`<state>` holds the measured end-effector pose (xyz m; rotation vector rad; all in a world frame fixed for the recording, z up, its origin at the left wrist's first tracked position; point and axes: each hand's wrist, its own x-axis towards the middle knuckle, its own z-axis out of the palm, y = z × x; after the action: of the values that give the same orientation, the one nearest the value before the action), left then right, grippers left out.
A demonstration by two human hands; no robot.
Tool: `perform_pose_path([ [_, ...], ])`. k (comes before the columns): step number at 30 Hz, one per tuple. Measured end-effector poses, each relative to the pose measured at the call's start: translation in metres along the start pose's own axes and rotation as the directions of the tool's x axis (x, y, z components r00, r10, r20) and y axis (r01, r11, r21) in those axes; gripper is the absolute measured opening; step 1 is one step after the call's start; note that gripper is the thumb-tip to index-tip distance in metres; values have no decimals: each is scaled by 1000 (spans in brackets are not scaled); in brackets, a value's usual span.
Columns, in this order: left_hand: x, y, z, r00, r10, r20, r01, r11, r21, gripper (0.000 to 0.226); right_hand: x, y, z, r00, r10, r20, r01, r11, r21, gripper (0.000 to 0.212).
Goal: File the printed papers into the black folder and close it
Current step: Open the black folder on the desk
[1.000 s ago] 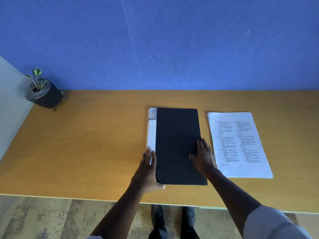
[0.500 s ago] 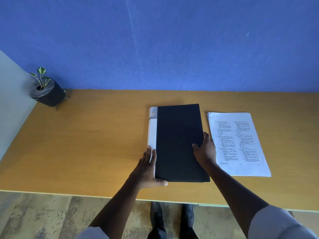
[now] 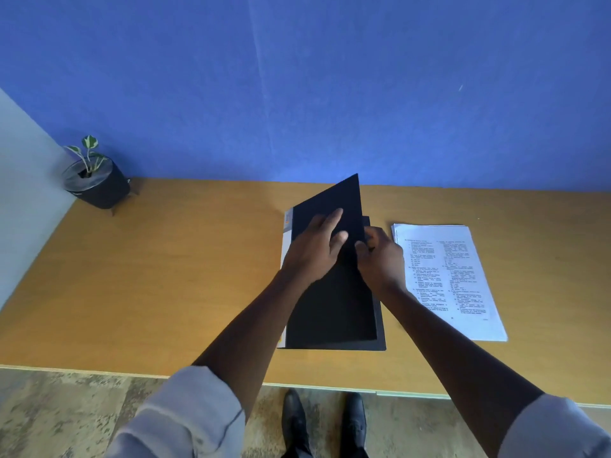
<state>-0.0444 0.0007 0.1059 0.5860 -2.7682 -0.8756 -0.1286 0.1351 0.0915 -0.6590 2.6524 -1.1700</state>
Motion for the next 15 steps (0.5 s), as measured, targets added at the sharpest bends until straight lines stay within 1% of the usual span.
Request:
perform_pose_path([
  [2,13,10,-11,1000,-7,-20,8,1000,18,53,0,-11,0,1000,-20,6,20,999,51,19],
  [4,18,13,-18,999,-4,-32,4,1000,11,51,1,-20,1,996,-87,16,85,992,98,15],
  [8,18,2,-32,997,39,-64,-39,999,3,46,-1,-39,4,979,-205,19,201,971,133,18],
  [15,5,-23,-61,996,31,-83,-28,999,33,47,-5,-63,22,939,-338,68,316,922,222,24],
])
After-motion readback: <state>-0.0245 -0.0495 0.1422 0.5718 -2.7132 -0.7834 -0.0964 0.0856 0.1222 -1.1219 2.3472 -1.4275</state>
